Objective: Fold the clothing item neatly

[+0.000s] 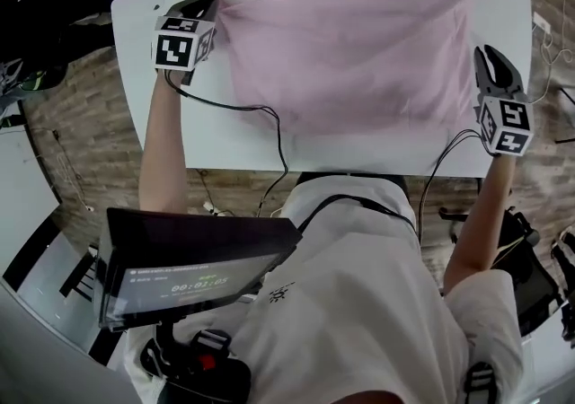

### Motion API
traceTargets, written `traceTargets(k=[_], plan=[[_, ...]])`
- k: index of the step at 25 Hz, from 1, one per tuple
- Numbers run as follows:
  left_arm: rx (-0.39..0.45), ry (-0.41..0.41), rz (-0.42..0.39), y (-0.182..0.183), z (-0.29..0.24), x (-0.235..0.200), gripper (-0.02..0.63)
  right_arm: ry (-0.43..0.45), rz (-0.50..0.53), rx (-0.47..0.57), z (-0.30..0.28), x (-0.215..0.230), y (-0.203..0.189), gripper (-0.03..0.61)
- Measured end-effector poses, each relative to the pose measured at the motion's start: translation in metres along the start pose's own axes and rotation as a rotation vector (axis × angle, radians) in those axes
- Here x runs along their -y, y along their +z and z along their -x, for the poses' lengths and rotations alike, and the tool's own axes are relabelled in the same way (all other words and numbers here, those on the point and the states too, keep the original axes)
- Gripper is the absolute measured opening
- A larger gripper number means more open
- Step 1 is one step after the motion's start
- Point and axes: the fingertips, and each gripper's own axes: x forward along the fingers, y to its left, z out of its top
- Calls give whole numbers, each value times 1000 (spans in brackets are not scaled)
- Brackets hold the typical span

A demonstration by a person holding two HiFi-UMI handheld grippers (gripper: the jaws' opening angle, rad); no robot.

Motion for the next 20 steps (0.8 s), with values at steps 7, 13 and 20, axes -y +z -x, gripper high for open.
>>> traceTargets(k=[7, 13, 20], plan=[[-19, -16, 315, -30, -41, -35, 182, 53, 45, -53, -4, -40, -15, 75], [169, -29, 374, 14, -17, -50, 210, 140, 90, -35, -35, -77, -31, 75], [184, 16, 115, 23, 23, 8, 210, -23, 64, -251, -54, -19, -105, 75]])
